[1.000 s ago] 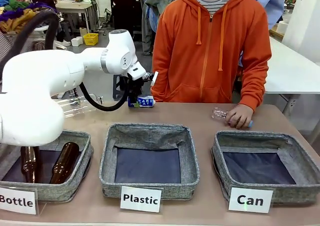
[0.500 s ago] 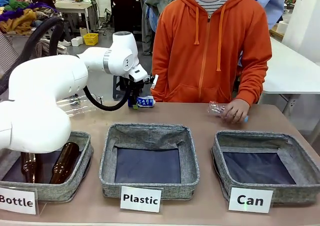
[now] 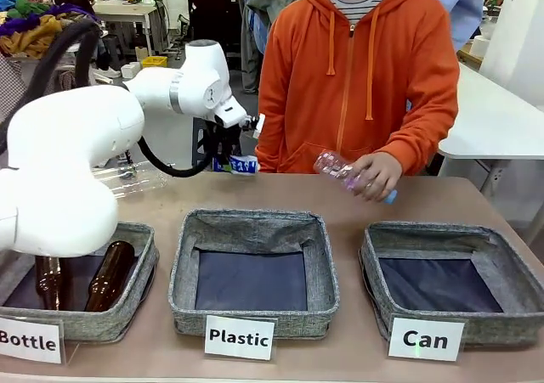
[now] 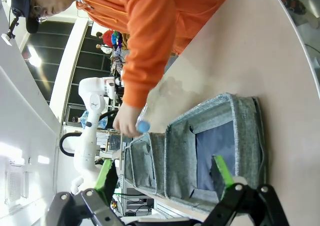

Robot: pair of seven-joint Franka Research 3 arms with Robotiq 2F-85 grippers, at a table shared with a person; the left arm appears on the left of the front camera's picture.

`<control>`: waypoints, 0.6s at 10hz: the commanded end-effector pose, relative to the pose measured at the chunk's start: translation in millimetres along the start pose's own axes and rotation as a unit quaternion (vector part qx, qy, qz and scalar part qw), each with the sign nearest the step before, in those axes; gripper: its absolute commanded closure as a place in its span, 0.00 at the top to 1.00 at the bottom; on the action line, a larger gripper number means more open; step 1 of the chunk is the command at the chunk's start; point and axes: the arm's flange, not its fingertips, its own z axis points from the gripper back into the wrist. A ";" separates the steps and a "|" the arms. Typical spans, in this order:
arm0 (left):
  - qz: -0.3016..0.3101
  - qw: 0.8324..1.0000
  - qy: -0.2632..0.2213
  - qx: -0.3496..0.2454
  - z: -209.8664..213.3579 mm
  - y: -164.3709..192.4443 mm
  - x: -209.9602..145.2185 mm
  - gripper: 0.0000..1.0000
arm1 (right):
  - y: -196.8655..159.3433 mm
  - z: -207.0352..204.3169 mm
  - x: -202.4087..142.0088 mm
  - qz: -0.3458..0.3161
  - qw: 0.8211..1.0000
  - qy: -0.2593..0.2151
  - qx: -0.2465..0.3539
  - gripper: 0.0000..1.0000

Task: Sort the can waste into the basket.
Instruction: Pick up the can waste from the table and place it in the right Fabric basket.

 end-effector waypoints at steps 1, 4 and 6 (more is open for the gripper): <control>0.028 1.000 0.002 0.001 82.0 -3.7 -32.3 0.00 | 0.2 -0.9 2.8 0.013 1.000 -0.010 0.012 1.00; 0.017 0.997 -0.041 -0.056 229.1 -78.7 -110.7 0.00 | 0.2 -0.9 2.8 0.013 1.000 -0.010 0.012 1.00; -0.007 0.994 -0.095 -0.046 281.4 -140.6 -156.2 0.00 | 0.2 -0.9 2.8 0.013 1.000 -0.010 0.012 1.00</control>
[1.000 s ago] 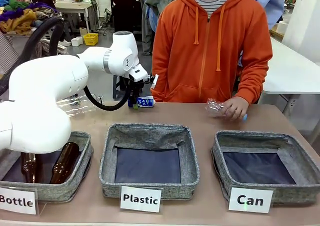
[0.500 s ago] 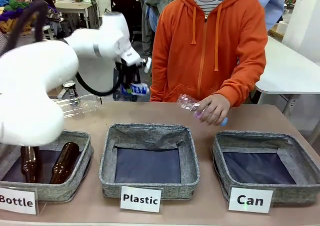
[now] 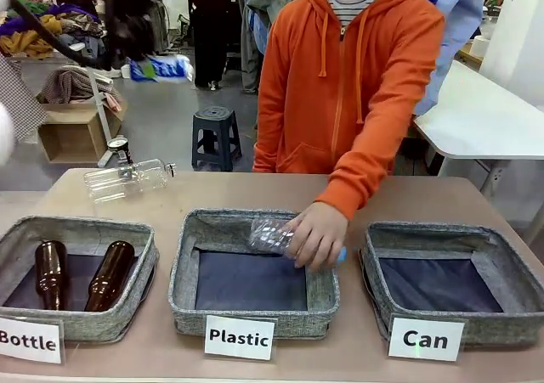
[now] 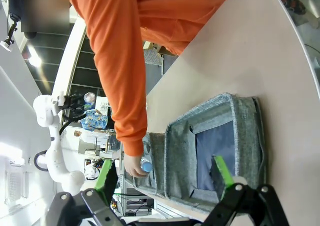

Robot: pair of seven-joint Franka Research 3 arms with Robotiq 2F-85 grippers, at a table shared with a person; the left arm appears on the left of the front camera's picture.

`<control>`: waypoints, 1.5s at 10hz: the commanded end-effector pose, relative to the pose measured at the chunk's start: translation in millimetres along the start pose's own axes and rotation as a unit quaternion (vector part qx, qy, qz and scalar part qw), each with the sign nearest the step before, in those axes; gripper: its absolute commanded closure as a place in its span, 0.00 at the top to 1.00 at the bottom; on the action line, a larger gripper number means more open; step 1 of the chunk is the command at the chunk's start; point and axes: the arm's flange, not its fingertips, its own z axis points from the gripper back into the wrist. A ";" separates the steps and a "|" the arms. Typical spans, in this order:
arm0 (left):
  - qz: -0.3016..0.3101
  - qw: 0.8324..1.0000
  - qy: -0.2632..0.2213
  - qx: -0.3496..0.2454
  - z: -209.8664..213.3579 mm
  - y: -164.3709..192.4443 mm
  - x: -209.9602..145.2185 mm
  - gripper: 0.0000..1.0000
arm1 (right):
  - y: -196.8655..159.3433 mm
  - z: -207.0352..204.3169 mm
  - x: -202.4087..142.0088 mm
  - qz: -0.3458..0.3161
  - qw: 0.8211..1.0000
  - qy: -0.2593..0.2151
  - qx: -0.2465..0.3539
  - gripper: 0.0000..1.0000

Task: Sort the can waste into the basket.
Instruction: Pick up the can waste from the table and place it in the right Fabric basket.

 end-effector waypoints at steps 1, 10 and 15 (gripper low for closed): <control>-0.044 0.996 -0.073 -0.014 -18.1 -133.7 -57.9 0.00 | 0.3 -1.1 2.9 0.013 1.000 -0.010 0.012 1.00; -0.087 0.940 -0.190 -0.268 -43.3 -184.7 -187.6 0.00 | 0.3 -1.1 2.9 0.013 1.000 -0.010 0.012 1.00; -0.073 0.941 -0.238 -0.229 0.5 -105.0 -228.1 0.27 | 0.3 -1.1 2.9 0.013 1.000 -0.010 0.012 1.00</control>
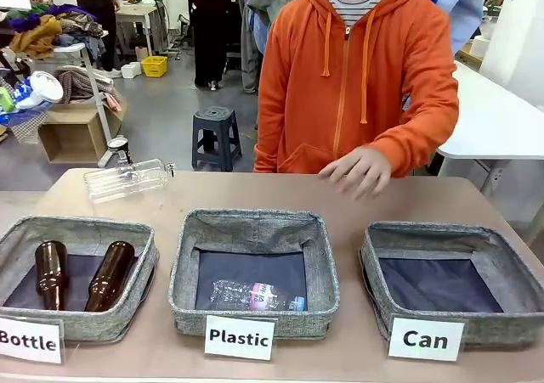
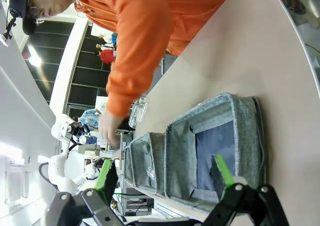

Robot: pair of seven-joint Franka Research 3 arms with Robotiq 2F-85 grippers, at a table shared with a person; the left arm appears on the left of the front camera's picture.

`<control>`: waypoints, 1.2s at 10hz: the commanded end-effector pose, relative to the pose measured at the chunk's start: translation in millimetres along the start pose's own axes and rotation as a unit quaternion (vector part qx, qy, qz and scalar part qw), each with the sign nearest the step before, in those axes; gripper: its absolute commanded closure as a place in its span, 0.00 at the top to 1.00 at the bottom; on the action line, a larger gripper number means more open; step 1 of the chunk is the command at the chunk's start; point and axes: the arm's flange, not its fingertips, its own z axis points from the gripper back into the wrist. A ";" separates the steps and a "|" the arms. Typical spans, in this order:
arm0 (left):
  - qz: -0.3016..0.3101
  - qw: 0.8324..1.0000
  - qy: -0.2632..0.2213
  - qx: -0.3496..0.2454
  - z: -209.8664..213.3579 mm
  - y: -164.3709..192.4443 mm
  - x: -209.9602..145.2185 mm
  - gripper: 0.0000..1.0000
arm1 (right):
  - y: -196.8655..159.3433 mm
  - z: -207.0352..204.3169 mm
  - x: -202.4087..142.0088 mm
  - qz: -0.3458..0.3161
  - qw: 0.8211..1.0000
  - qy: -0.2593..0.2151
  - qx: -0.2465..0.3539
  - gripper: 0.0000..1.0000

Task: Sort the can waste into the basket.
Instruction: Pick up the can waste from the table and place it in the right Fabric basket.

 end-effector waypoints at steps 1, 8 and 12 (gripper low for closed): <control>-0.002 1.000 0.002 -0.009 -5.6 3.8 3.3 0.35 | 0.2 -0.7 2.9 0.013 1.000 -0.011 0.012 1.00; -0.099 0.989 0.064 -0.087 -228.8 -75.8 125.3 0.35 | 0.2 -0.7 2.9 0.013 1.000 -0.011 0.012 1.00; -0.198 0.953 -0.079 0.214 -276.9 -40.8 179.5 0.35 | 0.2 -0.7 2.9 0.013 1.000 -0.011 0.012 1.00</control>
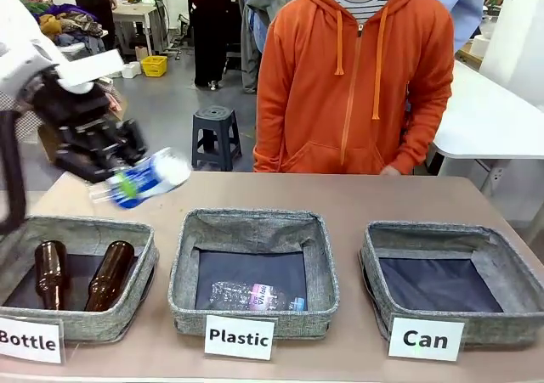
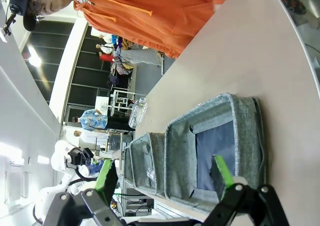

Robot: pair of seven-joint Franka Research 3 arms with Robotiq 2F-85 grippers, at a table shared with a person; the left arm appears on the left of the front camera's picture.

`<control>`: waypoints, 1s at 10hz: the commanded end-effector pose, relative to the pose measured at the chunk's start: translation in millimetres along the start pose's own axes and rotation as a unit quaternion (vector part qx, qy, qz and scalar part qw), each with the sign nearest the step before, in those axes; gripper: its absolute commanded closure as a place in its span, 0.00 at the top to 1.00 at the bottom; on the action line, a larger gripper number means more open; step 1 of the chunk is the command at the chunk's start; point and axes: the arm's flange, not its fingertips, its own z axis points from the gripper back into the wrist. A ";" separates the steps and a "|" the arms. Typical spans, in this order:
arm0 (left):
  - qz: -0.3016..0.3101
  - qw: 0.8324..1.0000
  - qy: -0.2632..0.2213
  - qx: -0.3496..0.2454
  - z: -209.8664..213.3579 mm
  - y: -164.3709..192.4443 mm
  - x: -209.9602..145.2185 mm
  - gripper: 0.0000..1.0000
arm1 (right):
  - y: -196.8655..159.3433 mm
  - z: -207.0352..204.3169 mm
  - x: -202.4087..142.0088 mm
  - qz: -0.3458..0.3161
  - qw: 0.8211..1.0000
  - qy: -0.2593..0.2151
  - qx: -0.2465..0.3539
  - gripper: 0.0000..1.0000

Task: Sort the can waste into the basket.
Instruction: Pick up the can waste from the table and place it in the right Fabric basket.

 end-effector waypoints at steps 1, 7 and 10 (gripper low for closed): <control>-0.087 0.993 -0.037 0.066 -34.3 28.3 17.5 0.35 | 0.2 -1.4 2.8 0.013 1.000 -0.010 0.012 1.00; -0.062 0.994 -0.058 0.064 -44.8 49.9 35.0 0.35 | 0.0 0.0 0.0 0.000 1.000 0.000 0.000 1.00; -0.109 0.986 -0.096 0.076 -166.4 88.4 110.2 0.35 | 20.9 72.5 19.2 -0.034 0.996 0.056 -0.063 1.00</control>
